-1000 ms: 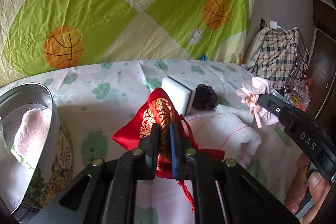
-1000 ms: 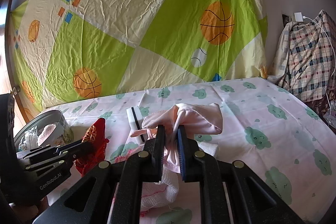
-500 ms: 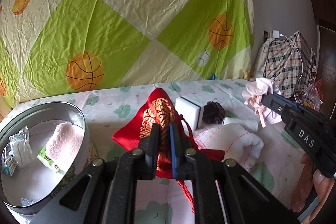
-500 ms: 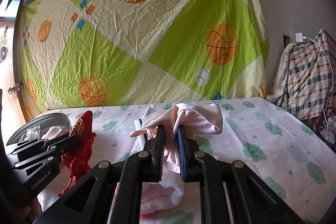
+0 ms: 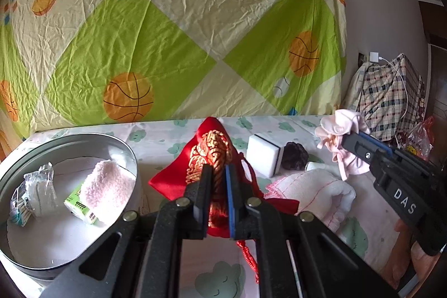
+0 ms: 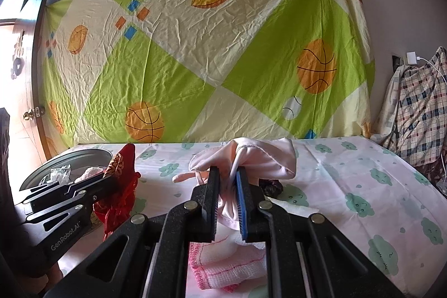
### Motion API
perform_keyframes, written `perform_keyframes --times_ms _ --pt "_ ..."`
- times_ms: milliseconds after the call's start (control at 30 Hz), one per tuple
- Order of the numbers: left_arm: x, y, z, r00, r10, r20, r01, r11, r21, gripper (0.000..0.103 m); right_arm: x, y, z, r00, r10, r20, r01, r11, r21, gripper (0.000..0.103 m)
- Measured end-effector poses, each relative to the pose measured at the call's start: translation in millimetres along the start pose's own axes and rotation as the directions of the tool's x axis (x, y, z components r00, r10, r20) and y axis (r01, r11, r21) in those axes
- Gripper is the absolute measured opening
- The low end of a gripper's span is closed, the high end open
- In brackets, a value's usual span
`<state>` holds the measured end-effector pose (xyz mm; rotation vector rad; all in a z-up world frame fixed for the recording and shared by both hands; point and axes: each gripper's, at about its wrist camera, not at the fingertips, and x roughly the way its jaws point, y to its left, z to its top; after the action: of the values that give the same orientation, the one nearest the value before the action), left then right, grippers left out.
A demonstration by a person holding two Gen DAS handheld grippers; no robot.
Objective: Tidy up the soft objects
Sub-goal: 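Carry the red pouch over the tin while the right tool carries the pink cloth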
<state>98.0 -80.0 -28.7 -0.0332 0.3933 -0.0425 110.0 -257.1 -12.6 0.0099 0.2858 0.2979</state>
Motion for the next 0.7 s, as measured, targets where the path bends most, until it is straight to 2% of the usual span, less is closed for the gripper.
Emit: perform_keyframes --times_ms 700 --pt "-24 27 -5 0.997 0.055 0.054 -0.053 0.998 -0.037 0.007 3 32 -3 0.998 0.056 -0.003 -0.056 0.998 -0.027 0.013"
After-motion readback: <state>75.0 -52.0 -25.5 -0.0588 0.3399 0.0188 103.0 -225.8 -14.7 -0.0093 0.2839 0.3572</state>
